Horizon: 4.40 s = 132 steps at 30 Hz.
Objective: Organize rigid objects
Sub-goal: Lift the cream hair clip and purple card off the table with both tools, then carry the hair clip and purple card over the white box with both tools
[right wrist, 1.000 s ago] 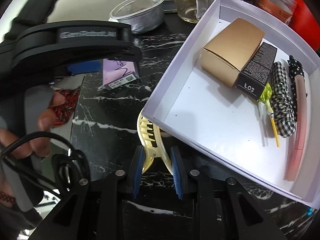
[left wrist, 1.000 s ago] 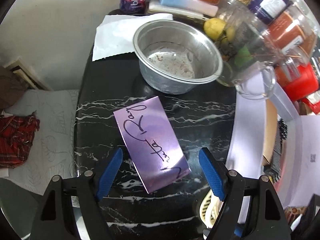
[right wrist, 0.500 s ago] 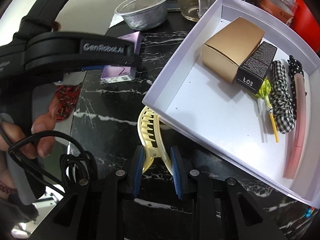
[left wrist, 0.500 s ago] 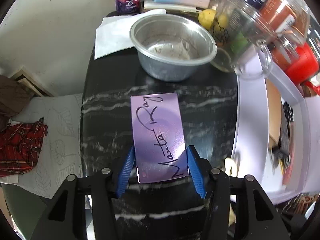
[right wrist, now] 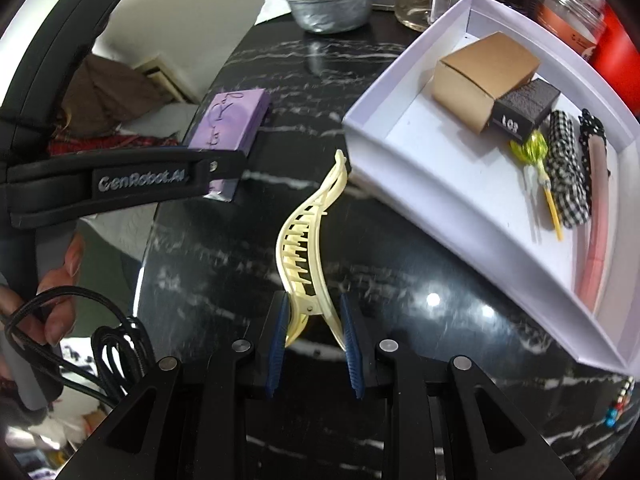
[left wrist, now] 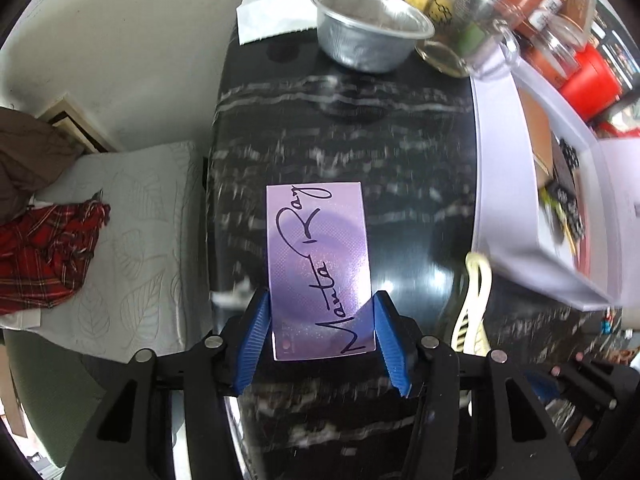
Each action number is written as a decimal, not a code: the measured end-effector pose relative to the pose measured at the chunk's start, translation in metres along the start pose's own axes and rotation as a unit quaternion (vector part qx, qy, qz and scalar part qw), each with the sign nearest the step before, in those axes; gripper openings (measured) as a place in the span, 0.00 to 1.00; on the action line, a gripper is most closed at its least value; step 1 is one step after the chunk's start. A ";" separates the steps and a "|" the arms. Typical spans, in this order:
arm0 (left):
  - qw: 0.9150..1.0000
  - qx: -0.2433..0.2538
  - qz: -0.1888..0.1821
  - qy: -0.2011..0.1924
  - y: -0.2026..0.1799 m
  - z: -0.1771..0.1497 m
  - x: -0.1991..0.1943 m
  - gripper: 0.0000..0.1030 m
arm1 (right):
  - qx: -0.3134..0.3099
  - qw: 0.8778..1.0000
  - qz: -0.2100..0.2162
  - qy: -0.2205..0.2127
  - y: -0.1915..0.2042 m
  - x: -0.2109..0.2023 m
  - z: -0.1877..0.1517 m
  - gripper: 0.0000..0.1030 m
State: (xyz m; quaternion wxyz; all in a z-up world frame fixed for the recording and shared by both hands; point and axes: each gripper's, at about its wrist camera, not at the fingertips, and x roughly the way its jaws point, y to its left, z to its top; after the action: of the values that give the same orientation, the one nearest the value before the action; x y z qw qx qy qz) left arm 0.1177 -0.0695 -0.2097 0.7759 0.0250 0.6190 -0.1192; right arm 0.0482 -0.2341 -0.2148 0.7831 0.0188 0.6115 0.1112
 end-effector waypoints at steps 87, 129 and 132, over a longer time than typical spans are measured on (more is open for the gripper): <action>0.996 0.092 0.007 0.003 -0.037 -0.047 -0.009 0.49 | -0.006 1.000 -0.017 -0.007 0.020 -0.004 -0.011 0.19; 0.987 0.130 -0.018 -0.096 -0.074 -0.050 -0.137 0.49 | -0.003 0.995 -0.031 -0.100 0.032 -0.121 -0.015 0.19; 0.985 0.141 -0.024 -0.096 -0.086 -0.044 -0.135 0.49 | 0.010 0.994 -0.038 -0.102 0.020 -0.126 -0.015 0.19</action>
State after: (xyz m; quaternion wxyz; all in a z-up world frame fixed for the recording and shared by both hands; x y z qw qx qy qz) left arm 0.0296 -0.1242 -0.0798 0.8171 0.1080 0.5195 -0.2256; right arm 0.0021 -0.2409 -0.0955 0.8448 0.0144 0.5300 0.0723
